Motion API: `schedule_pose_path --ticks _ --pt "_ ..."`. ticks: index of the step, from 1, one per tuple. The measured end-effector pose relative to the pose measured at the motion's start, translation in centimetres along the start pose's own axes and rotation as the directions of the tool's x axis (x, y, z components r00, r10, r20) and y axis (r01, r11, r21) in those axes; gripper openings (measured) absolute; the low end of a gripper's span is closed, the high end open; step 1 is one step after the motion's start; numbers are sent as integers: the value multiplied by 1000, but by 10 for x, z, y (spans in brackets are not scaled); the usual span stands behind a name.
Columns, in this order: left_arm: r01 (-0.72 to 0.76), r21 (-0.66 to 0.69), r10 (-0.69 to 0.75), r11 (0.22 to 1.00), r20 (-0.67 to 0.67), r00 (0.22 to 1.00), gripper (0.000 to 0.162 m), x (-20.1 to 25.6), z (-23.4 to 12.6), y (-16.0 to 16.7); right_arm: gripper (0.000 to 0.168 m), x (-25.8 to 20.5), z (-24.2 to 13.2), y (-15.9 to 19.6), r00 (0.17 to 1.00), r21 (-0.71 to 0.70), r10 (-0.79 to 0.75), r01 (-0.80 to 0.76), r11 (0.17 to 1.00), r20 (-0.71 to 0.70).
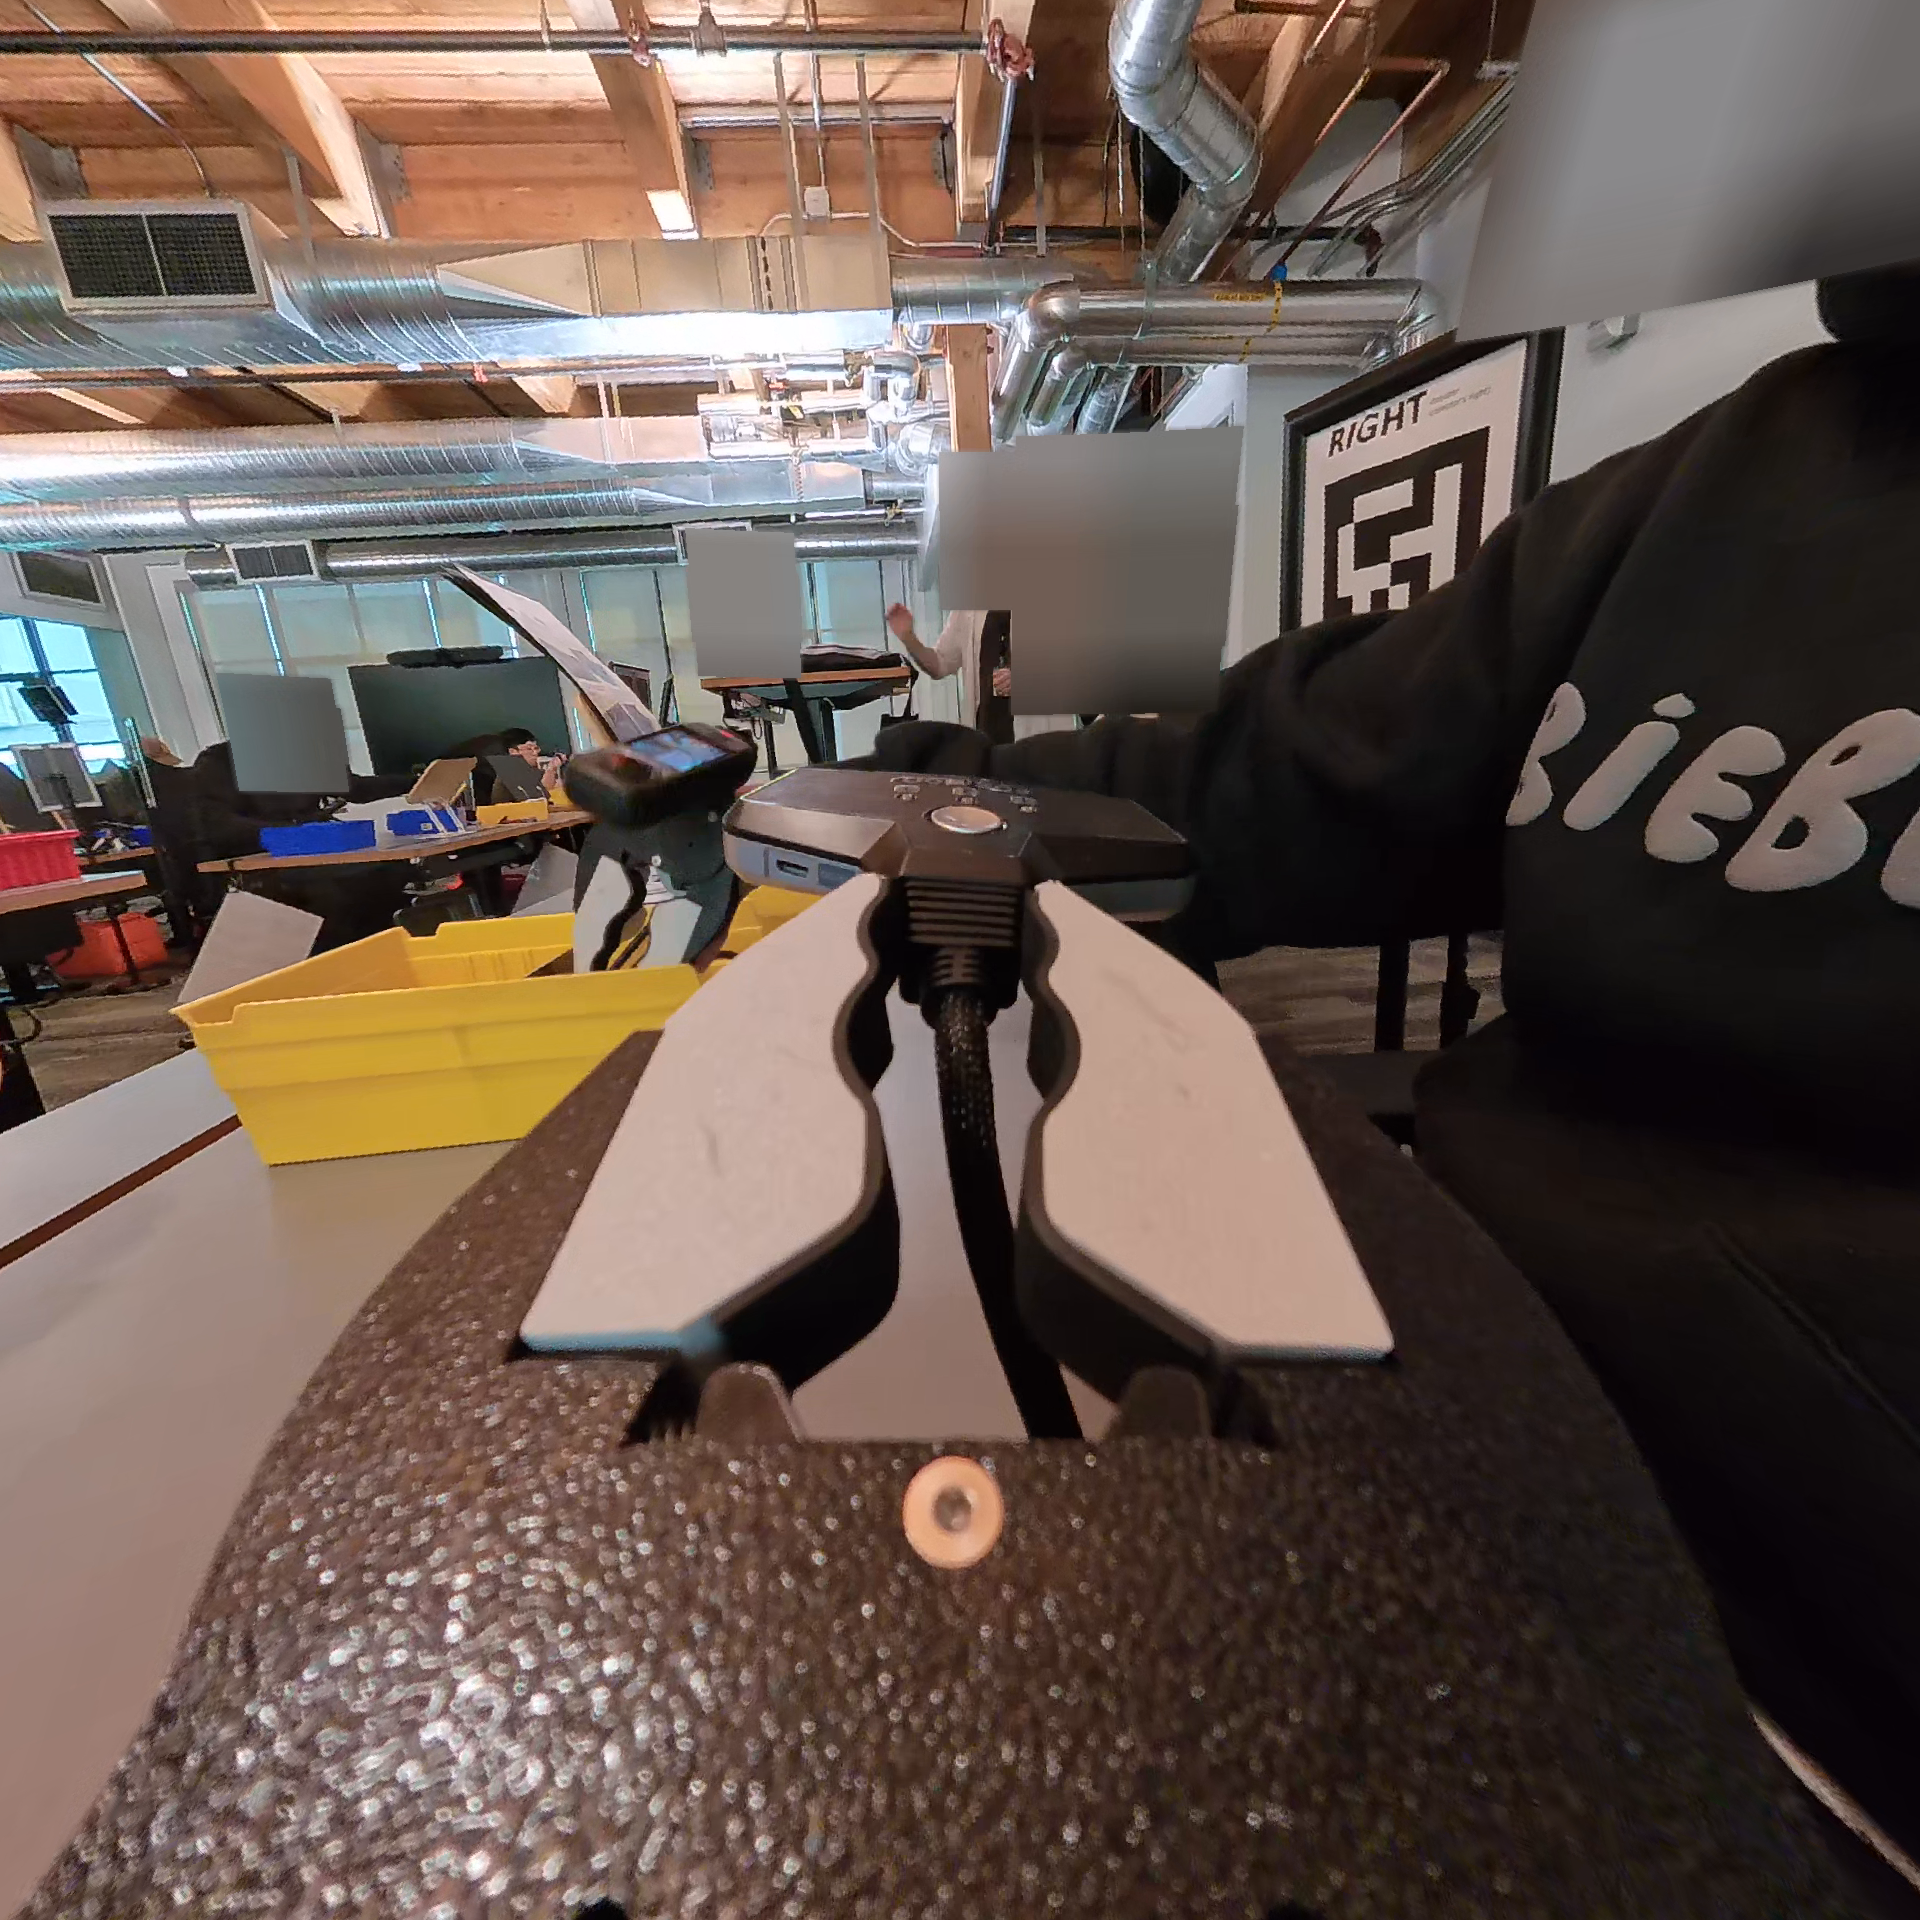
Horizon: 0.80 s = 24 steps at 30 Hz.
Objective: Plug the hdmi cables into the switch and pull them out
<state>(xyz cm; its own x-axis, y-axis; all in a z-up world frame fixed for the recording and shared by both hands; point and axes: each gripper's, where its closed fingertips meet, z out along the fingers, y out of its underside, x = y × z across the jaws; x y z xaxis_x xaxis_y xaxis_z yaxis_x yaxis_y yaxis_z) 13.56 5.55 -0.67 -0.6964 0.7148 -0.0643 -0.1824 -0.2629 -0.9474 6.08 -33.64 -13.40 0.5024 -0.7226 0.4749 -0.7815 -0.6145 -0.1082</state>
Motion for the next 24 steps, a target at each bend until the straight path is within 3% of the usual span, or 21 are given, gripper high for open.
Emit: schedule_pose_path --ticks 3,6,11,14,17,22,24 --pt "-7 -2 7 1000 -7 1000 21 2 0 -1 51 7 -4 2 979 -76 -193 188 979 -65" --pt "-8 2 8 1000 -9 1000 21 2 -1 -3 60 -2 -19 -7 986 -46 -164 164 985 4" --pt "-1 12 1 1000 -20 1000 21 4 -1 -4 57 -5 -39 -2 991 -5 -134 134 991 -7" --pt "1 7 -1 1000 -28 1000 21 5 2 -2 56 -6 -41 15 993 -51 -115 113 992 -32" --pt "2 5 -2 1000 -38 999 21 7 4 -2 55 -6 -49 17 998 13 0 1 1000 -59" --pt "5 6 -5 1000 -48 999 21 8 5 -2 52 -52 -63 24 978 75 131 -145 987 161" --pt "15 16 -14 1000 -57 998 21 9 5 -2 52 -63 -60 33 979 34 131 -138 990 159"
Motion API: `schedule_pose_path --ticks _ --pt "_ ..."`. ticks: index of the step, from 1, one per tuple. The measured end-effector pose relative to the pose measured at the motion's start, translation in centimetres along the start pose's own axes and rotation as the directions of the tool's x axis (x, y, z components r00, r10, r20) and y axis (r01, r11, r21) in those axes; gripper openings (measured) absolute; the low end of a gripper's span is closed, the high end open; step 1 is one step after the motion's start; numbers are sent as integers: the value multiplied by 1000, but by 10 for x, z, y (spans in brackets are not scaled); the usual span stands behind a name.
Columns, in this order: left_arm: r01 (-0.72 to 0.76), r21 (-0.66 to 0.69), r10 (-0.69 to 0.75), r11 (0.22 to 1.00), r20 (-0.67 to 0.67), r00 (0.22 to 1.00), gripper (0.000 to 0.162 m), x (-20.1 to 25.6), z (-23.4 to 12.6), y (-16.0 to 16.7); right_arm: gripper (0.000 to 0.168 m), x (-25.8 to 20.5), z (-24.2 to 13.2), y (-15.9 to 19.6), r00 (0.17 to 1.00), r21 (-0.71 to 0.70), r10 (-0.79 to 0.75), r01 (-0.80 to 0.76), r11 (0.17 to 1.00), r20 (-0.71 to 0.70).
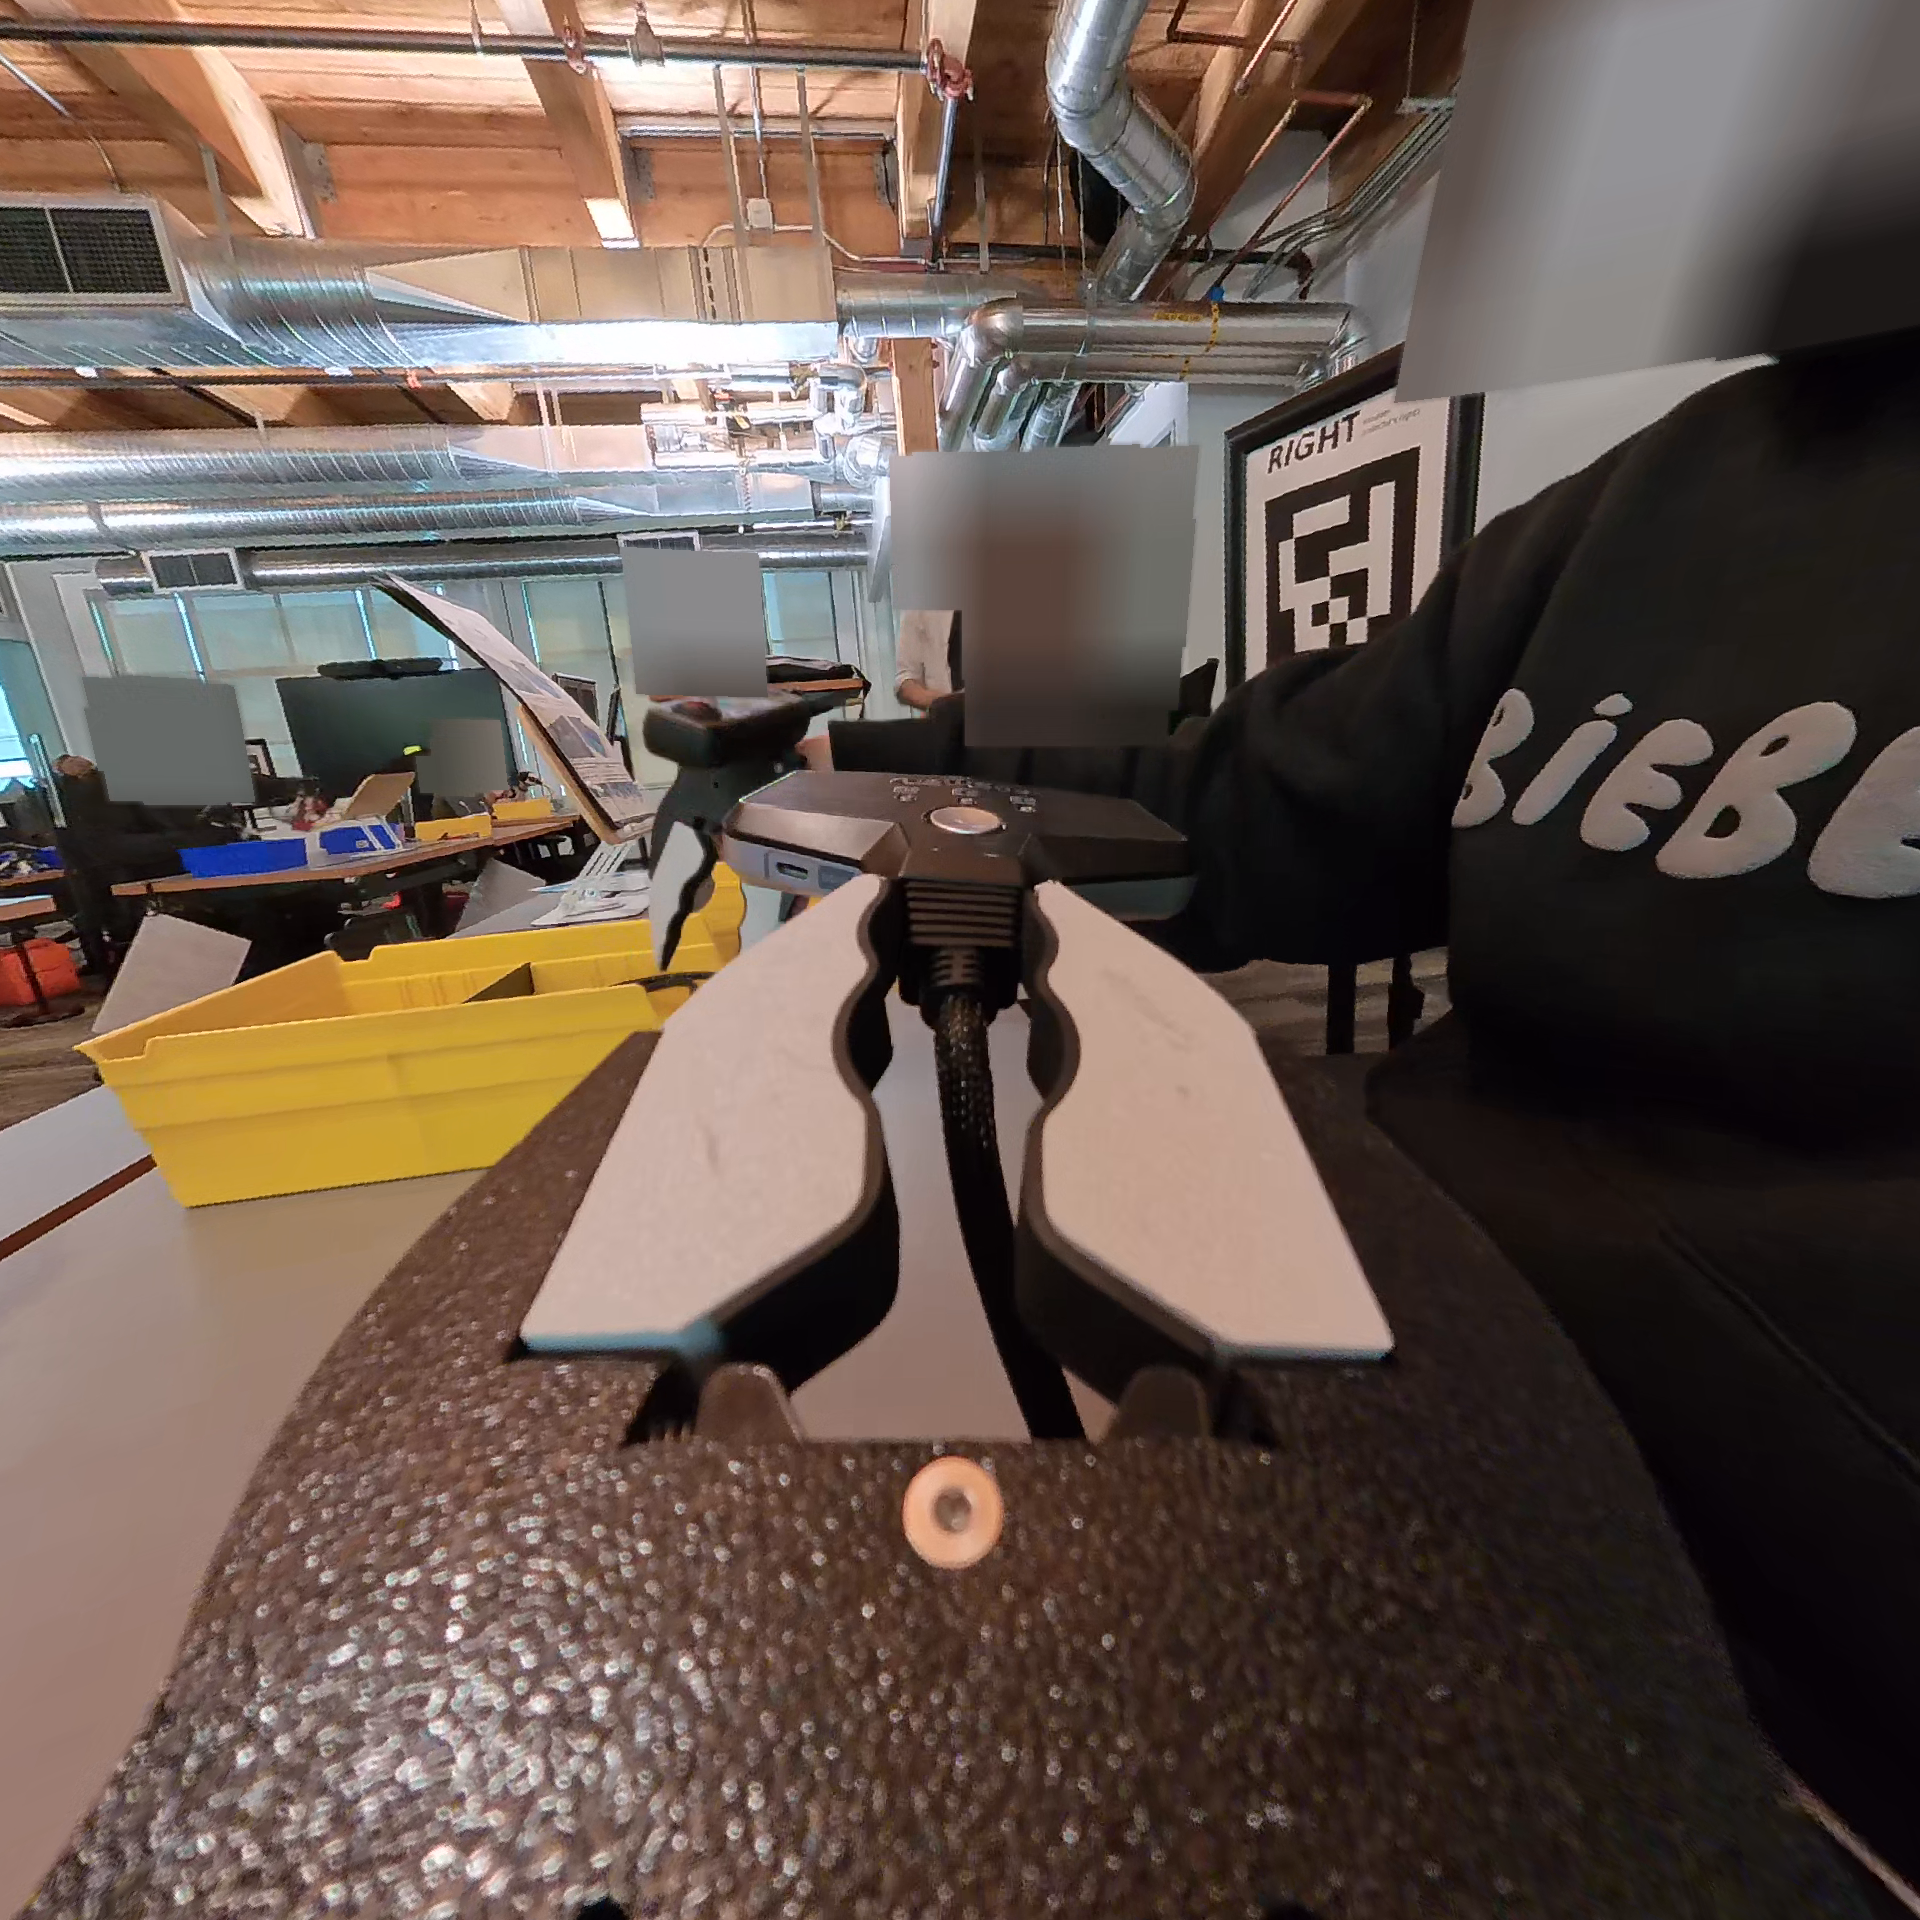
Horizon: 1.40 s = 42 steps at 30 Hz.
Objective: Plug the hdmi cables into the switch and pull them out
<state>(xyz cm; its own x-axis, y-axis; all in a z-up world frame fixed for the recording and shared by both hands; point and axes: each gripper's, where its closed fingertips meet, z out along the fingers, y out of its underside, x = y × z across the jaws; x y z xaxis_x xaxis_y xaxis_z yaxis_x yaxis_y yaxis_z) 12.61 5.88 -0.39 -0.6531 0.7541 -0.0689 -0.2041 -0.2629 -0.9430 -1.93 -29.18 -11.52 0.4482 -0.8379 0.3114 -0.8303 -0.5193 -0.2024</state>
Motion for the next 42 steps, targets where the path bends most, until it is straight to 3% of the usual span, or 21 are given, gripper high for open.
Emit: schedule_pose_path --ticks 4,6,8,16,19,23,24,27,31,37,42 --pt "11 2 -11 1000 -17 1000 21 2 3 2 46 -15 18 26 998 -136 -59 54 989 -29" --pt "8 -8 -8 1000 -21 1000 21 3 5 4 14 -10 25 30 991 -156 -100 86 984 -88" --pt "9 -8 -9 1000 -21 1000 21 3 5 4 7 -6 27 31 985 -159 -128 109 981 -117" --pt "16 0 -16 1000 -28 999 21 3 4 3 7 29 8 11 967 -41 -7 -4 999 -256" --pt "20 -4 -20 1000 -39 999 21 5 6 5 7 46 9 2 951 -77 -52 30 997 -304" --pt "22 -9 -22 1000 -50 999 21 7 8 6 10 48 28 0 951 -223 -213 162 961 -224" --pt "21 -9 -21 1000 -49 999 21 7 8 6 20 47 32 0 955 -234 -212 162 959 -206" --pt "16 -4 -16 1000 -44 999 21 6 6 4 32 42 38 -6 977 -186 -141 110 976 -162" --pt "23 14 -22 1000 -41 999 21 5 2 2 34 39 36 -2 988 -107 -57 42 993 -141" --pt "30 13 -29 999 -43 999 21 4 3 4 41 39 16 3 981 -50 -26 17 999 -190" --pt "39 16 -38 999 -60 997 21 7 7 5 37 35 24 10 980 -64 -56 45 997 -189"
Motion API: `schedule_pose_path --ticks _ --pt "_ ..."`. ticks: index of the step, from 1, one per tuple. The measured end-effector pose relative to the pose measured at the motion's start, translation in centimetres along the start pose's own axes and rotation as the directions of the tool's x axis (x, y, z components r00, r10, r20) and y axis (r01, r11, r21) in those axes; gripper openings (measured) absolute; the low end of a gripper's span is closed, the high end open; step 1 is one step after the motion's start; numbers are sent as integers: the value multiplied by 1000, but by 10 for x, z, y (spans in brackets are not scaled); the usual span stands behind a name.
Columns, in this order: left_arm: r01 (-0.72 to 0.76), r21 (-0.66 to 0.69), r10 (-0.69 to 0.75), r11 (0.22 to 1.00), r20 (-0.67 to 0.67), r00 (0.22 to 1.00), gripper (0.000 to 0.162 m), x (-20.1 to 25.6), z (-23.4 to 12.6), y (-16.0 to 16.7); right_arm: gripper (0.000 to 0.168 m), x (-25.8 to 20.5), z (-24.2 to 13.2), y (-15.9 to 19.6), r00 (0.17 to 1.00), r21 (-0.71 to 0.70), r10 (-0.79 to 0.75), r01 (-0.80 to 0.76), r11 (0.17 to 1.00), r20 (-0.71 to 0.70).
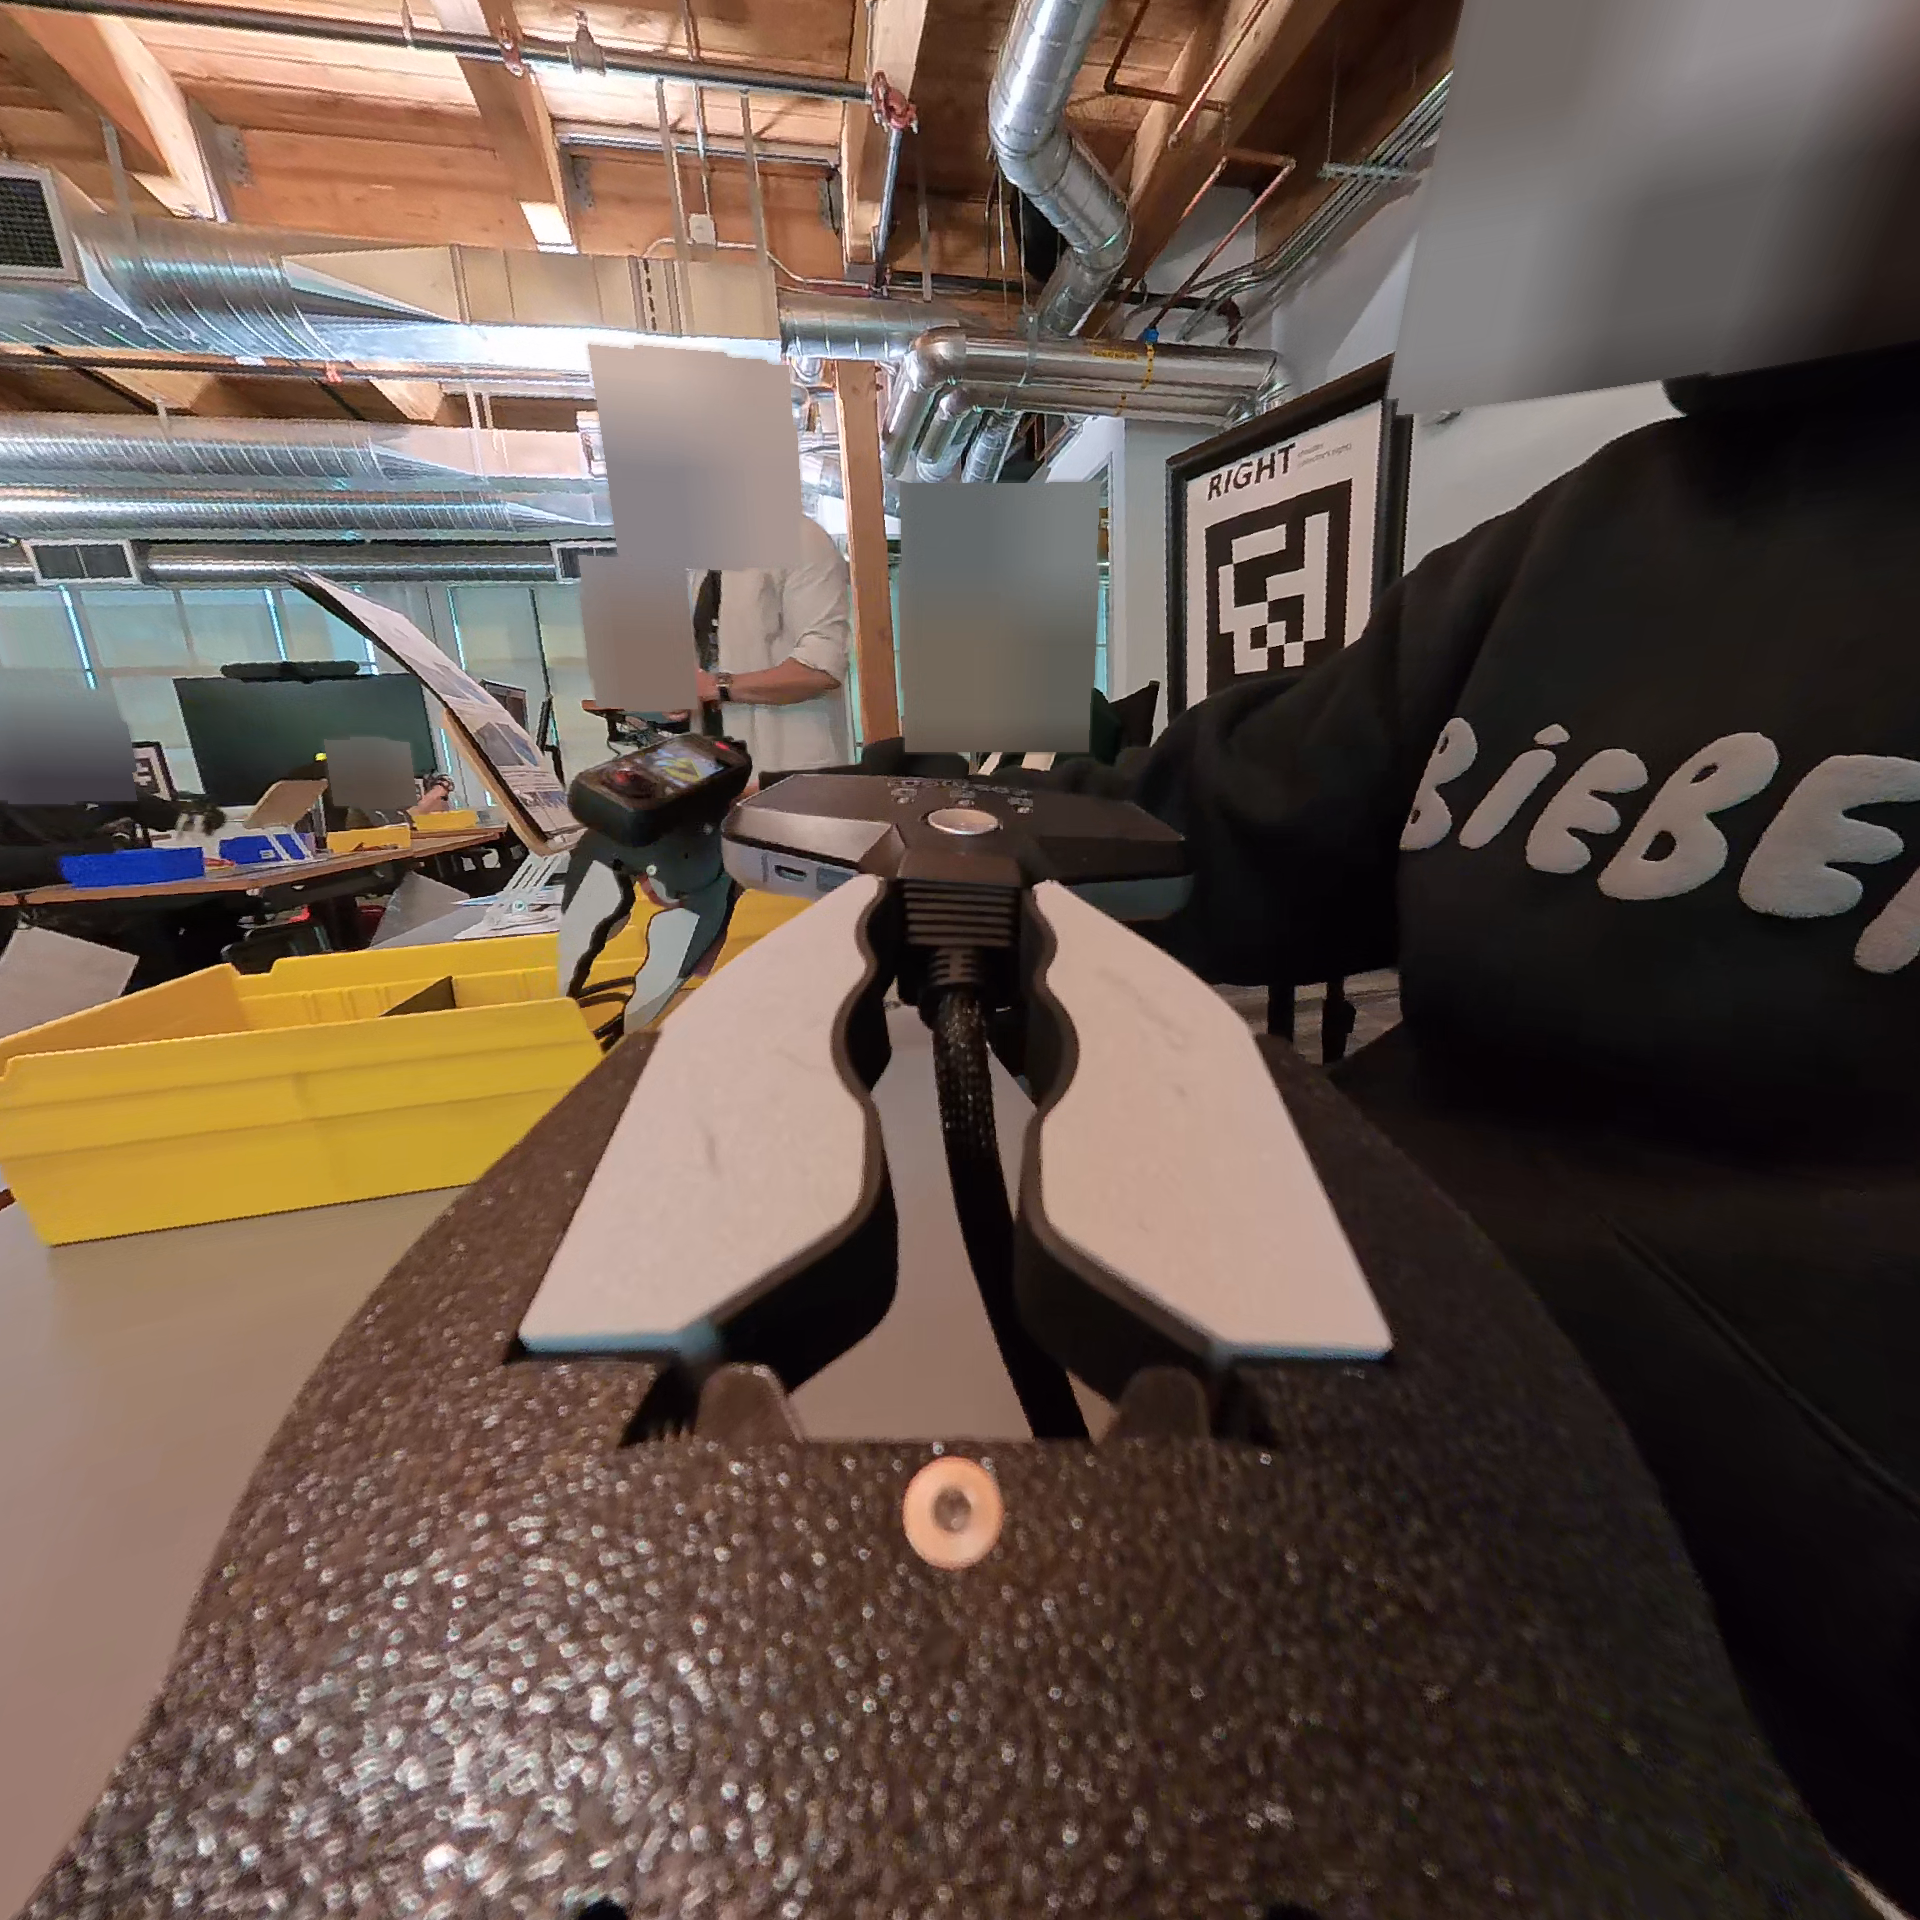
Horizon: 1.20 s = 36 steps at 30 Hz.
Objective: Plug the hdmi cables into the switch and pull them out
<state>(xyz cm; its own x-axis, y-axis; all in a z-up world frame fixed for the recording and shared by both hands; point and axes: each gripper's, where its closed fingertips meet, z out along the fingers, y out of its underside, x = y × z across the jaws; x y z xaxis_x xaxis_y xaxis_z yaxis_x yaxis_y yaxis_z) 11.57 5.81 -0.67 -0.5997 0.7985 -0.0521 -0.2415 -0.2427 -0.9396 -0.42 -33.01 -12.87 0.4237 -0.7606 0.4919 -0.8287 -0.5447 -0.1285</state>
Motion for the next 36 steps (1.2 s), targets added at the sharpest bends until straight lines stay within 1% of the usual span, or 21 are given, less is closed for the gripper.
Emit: schedule_pose_path --ticks 3,5,7,8,9,10,11,12,13,14,15,16,17,19,21,24,25,27,29,33,36 --pt "-2 -16 2 1000 -4 1000 21 1 3 3 37 -5 -1 -4 1000 19 13 -13 1000 16" --pt "-6 -20 6 1000 -7 1000 21 2 3 3 41 -4 -11 -10 998 58 65 -66 996 10" --pt "-13 -13 13 1000 0 1000 21 2 2 1 51 -10 -28 -31 981 187 176 -188 964 76" --pt "-17 -7 17 1000 5 1000 21 1 1 0 56 -20 -40 -50 956 284 237 -280 917 176" --pt "-20 -1 20 1000 11 1000 21 0 0 -1 61 -37 -58 -74 903 370 274 -392 842 332" --pt "-23 2 23 1000 21 1000 21 -1 0 -2 66 -55 -83 -102 811 426 275 -521 740 516" --pt "-31 1 31 1000 36 999 21 -3 0 -2 72 -68 -112 -131 696 461 231 -650 604 680" --pt "-44 -5 44 999 49 998 21 -4 0 -2 77 -73 -141 -159 575 463 163 -770 439 802" --pt "-58 -14 59 998 58 997 21 -5 2 -2 73 -77 -163 -180 450 405 99 -865 297 888" --pt "-74 -23 76 997 65 995 21 -5 4 -2 75 -85 -176 -197 321 303 52 -928 217 946" --pt "-95 -33 98 995 75 992 21 -5 6 -2 77 -98 -187 -212 218 215 -7 -957 195 976" --pt "-123 -44 127 991 89 988 21 -5 9 -3 73 -115 -196 -226 151 160 -59 -966 204 987" --pt "-153 -59 159 986 104 982 21 -4 12 -4 68 -132 -201 -239 111 128 -82 -963 238 990" --pt "-220 -103 233 970 133 963 22 -3 18 -7 68 -160 -203 -260 106 124 -73 -942 311 992" --pt "-290 -174 316 941 146 937 21 -1 23 -7 71 -169 -209 -275 111 128 -71 -941 312 991" --pt "-364 -283 411 888 130 902 21 4 30 -5 60 -179 -226 -287 76 120 -133 -924 362 988" --pt "-382 -306 433 872 116 894 21 6 33 -4 52 -182 -227 -290 87 132 -133 -915 382 987" --pt "-413 -352 471 840 93 877 21 9 37 -1 34 -184 -223 -295 135 166 -104 -899 406 985" --pt "-437 -402 508 805 85 857 22 8 39 3 26 -188 -215 -297 197 210 -74 -876 435 978" --pt "-437 -461 536 772 104 838 21 2 36 7 24 -185 -205 -297 321 325 -92 -821 470 943" --pt "-400 -405 501 822 181 846 21 0 39 -7 24 -162 -205 -293 453 426 -48 -789 443 890"
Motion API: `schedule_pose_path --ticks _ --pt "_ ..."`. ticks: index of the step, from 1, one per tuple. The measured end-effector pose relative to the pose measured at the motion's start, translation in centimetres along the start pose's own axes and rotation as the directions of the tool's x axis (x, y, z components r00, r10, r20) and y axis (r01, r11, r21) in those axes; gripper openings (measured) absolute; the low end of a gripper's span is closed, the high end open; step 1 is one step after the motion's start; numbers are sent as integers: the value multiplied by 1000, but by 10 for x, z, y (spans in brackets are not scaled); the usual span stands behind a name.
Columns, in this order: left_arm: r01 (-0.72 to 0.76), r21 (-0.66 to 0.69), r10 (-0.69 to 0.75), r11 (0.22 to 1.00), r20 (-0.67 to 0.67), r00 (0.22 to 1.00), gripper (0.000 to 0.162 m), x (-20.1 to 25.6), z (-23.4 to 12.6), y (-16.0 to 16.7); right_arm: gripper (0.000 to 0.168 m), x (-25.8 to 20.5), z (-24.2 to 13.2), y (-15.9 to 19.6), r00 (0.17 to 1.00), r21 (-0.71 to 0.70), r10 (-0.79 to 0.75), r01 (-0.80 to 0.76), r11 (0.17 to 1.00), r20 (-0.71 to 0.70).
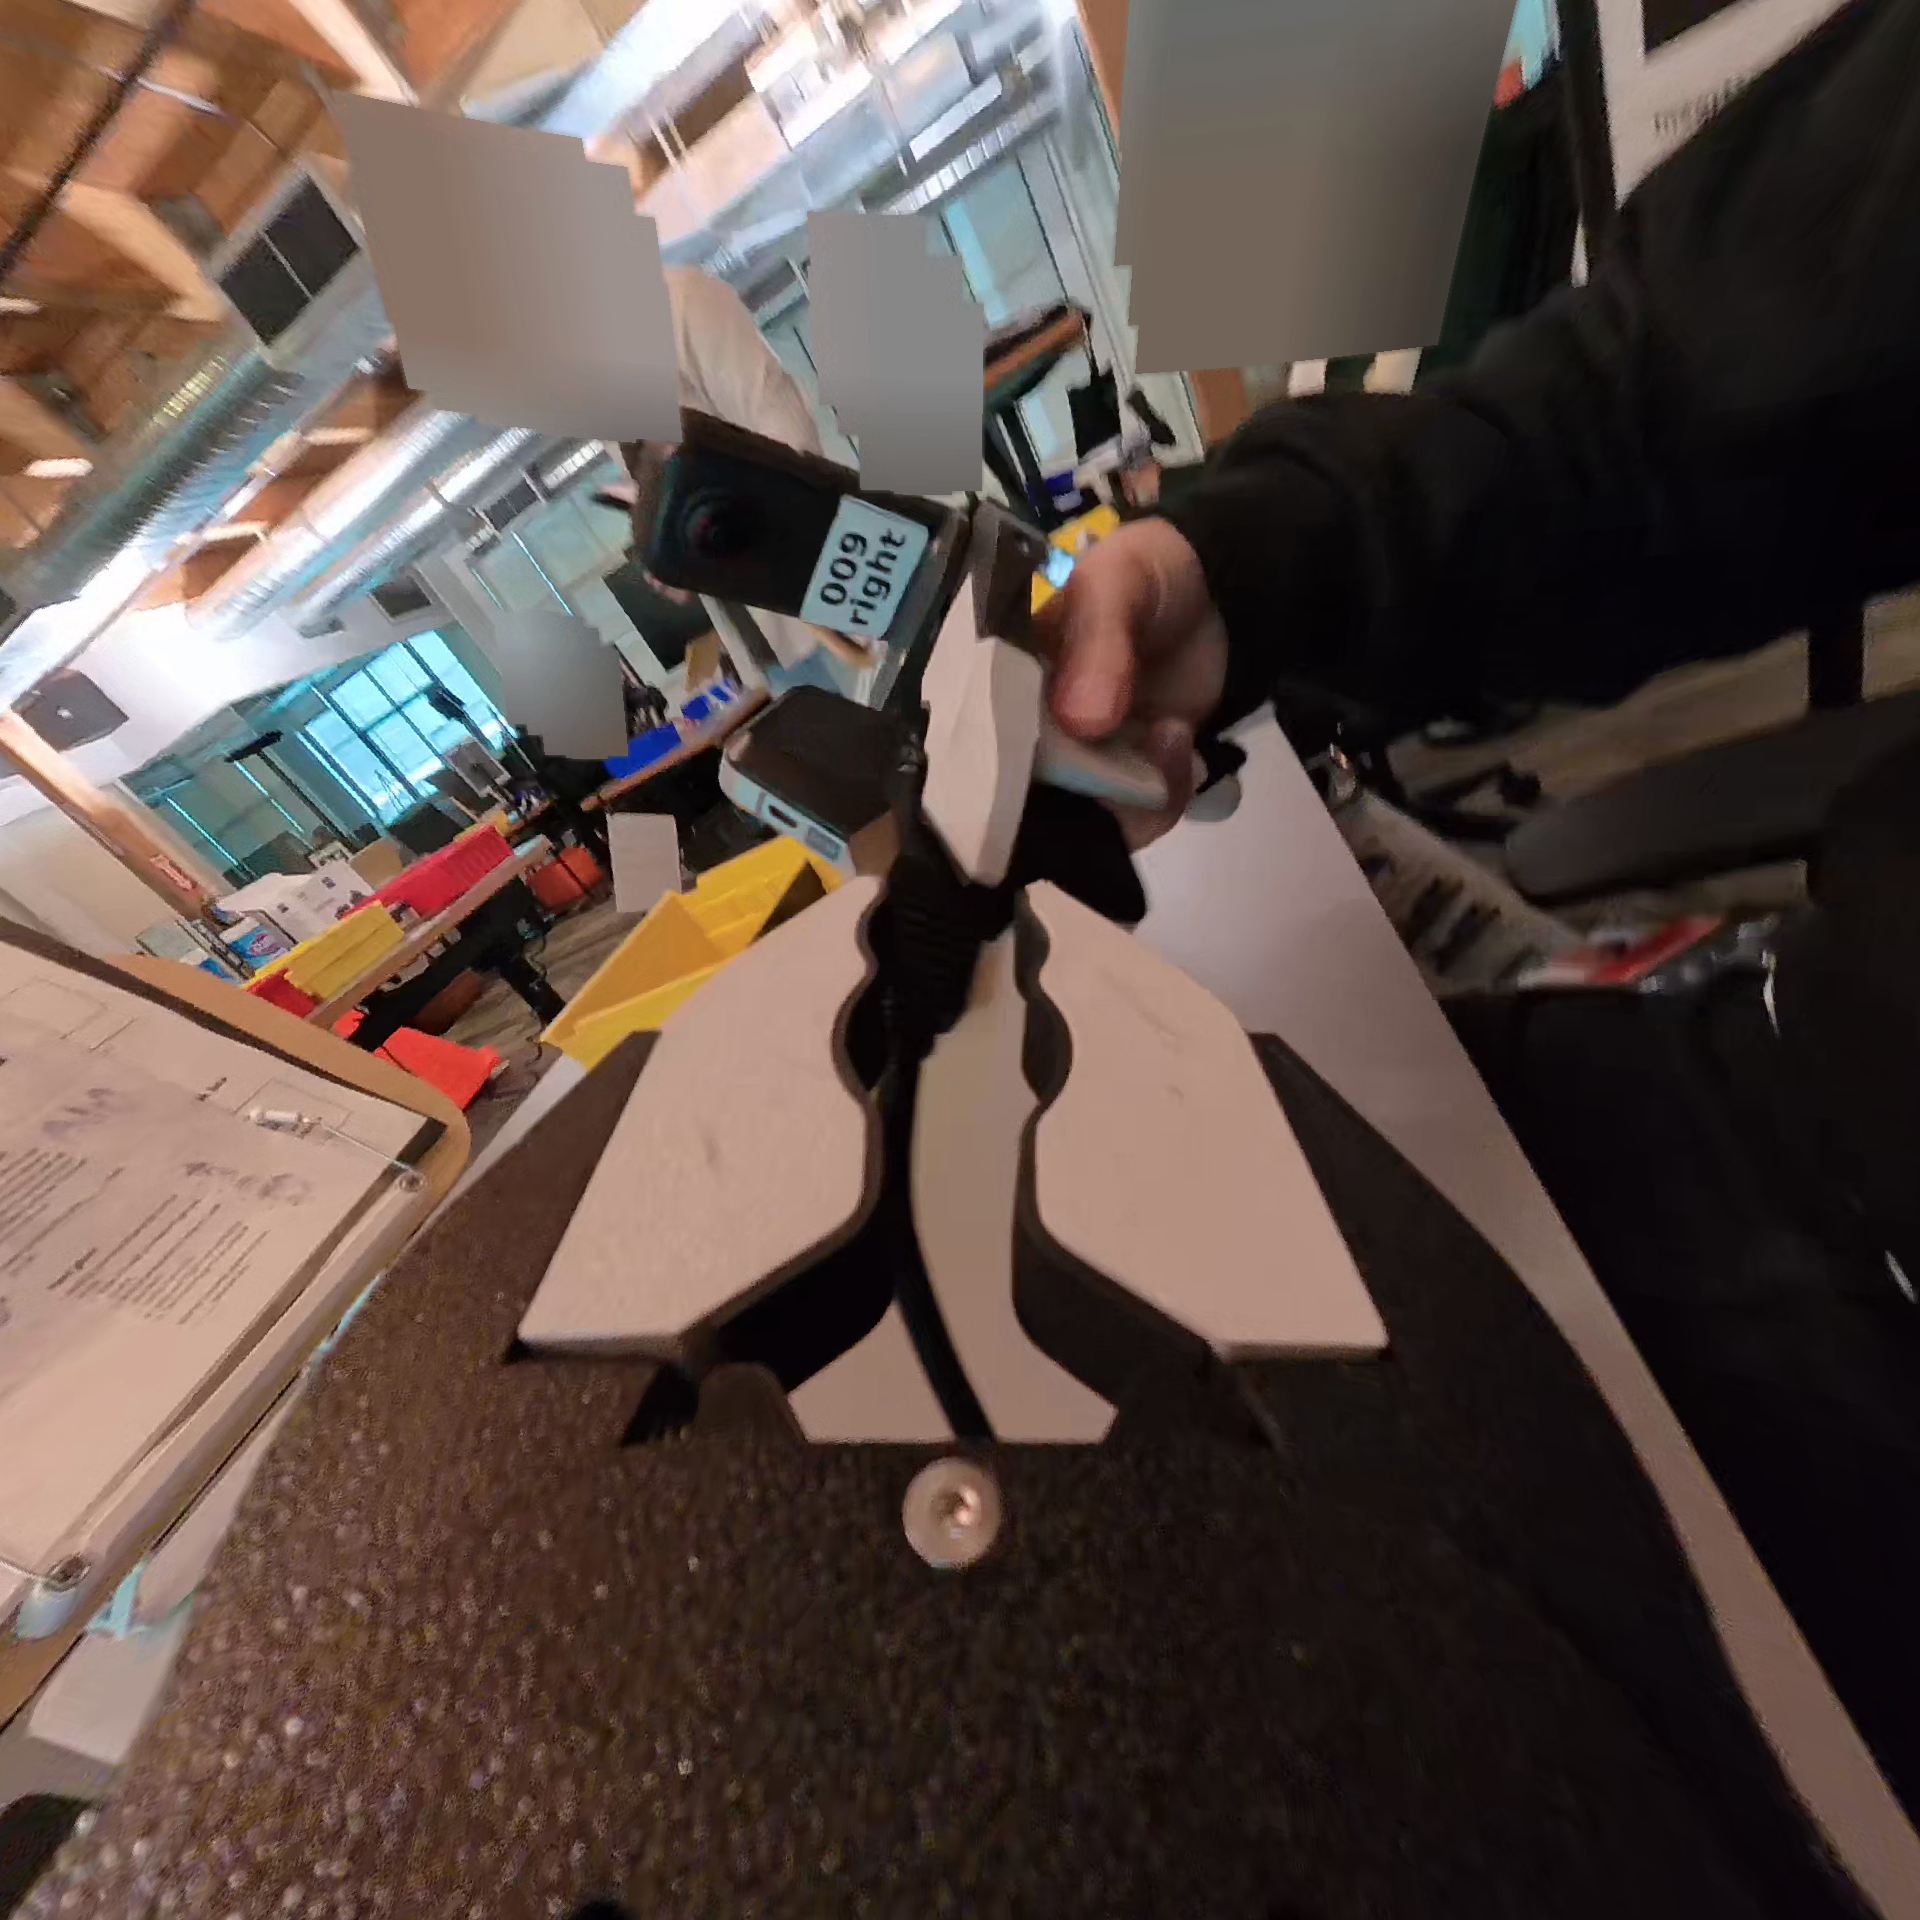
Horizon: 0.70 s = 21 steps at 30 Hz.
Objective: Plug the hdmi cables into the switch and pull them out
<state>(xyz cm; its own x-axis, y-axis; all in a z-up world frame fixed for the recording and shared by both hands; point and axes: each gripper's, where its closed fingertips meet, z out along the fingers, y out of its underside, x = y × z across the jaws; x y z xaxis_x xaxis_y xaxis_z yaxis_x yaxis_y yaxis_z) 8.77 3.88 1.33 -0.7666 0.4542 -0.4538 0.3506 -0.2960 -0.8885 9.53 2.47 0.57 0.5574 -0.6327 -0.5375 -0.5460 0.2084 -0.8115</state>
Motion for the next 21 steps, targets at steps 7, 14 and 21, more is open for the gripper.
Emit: schedule_pose_path --ticks 7,14,21 --pt "109 137 -141 985 251 958 59 -44 -46 -50 24 -4 -100 -96 904 15 -297 317 948 -307" --pt "233 132 -260 964 263 929 58 -60 -49 -13 24 -7 -240 -198 591 -165 -446 468 868 -672" --pt "288 119 -308 950 228 923 56 -60 -41 4 24 68 -345 -204 346 -370 -473 326 870 -810"
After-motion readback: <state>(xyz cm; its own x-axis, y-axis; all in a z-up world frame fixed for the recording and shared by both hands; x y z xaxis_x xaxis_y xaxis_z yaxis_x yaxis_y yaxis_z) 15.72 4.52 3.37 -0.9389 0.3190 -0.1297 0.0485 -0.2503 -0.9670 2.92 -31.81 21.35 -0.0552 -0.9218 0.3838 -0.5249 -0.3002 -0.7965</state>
